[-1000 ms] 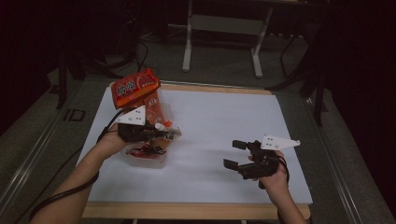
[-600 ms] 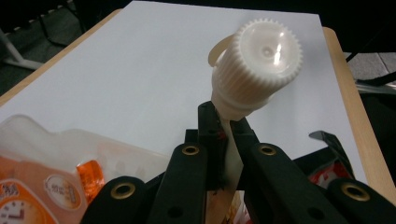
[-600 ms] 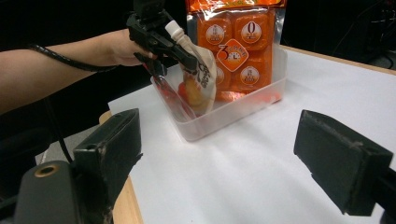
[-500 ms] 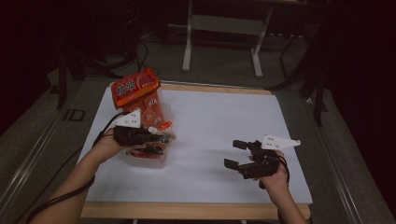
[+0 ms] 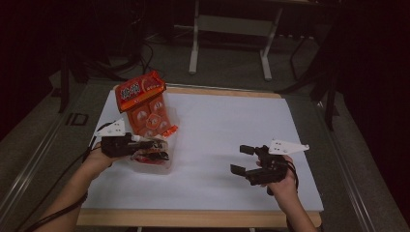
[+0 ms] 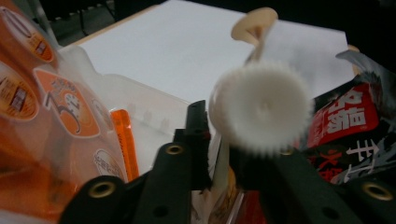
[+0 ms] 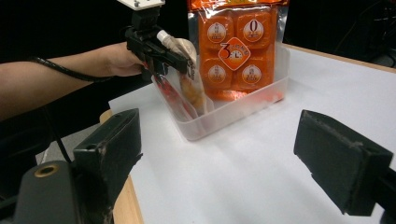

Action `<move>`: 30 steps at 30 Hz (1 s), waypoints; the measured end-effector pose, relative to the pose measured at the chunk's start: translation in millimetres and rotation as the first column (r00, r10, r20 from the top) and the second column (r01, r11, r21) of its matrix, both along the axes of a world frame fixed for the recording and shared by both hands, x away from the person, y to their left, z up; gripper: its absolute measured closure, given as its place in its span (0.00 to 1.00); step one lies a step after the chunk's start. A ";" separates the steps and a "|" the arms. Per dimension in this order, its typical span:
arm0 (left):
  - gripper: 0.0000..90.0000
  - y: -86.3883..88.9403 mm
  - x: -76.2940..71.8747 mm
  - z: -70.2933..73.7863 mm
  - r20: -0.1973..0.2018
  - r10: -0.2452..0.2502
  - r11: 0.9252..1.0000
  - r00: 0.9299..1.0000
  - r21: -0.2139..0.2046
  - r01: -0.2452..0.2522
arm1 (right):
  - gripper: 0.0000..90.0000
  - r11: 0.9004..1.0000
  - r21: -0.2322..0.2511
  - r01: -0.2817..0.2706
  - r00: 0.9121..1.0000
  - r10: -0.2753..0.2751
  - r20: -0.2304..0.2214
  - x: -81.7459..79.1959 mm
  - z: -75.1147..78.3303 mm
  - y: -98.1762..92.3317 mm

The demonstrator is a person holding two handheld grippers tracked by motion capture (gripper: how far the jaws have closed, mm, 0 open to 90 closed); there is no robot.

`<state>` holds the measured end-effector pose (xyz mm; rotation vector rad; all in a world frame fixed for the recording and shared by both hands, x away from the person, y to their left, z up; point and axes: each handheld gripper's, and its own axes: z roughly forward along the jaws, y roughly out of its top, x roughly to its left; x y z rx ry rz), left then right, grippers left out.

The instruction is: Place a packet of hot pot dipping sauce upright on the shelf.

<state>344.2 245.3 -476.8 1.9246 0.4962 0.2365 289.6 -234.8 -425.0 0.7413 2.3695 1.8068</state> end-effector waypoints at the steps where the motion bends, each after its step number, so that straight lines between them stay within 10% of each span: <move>1: 0.77 0.6 -0.6 1.1 0.003 0.013 1.000 1.000 -0.012 -0.012 | 0.16 1.000 -0.001 0.000 1.000 0.000 0.000 0.0 -0.1 0.0; 13: 0.21 -14.7 -10.0 47.8 0.029 0.033 0.998 0.999 -0.061 -0.031 | 0.16 1.000 0.000 0.008 1.000 -0.008 0.002 -0.1 -0.1 -3.0; 30: 0.04 -62.6 -40.4 96.3 0.014 0.064 0.992 0.998 -0.107 -0.062 | 0.16 1.000 -0.007 0.009 1.000 -0.009 0.001 -0.2 -1.1 -2.6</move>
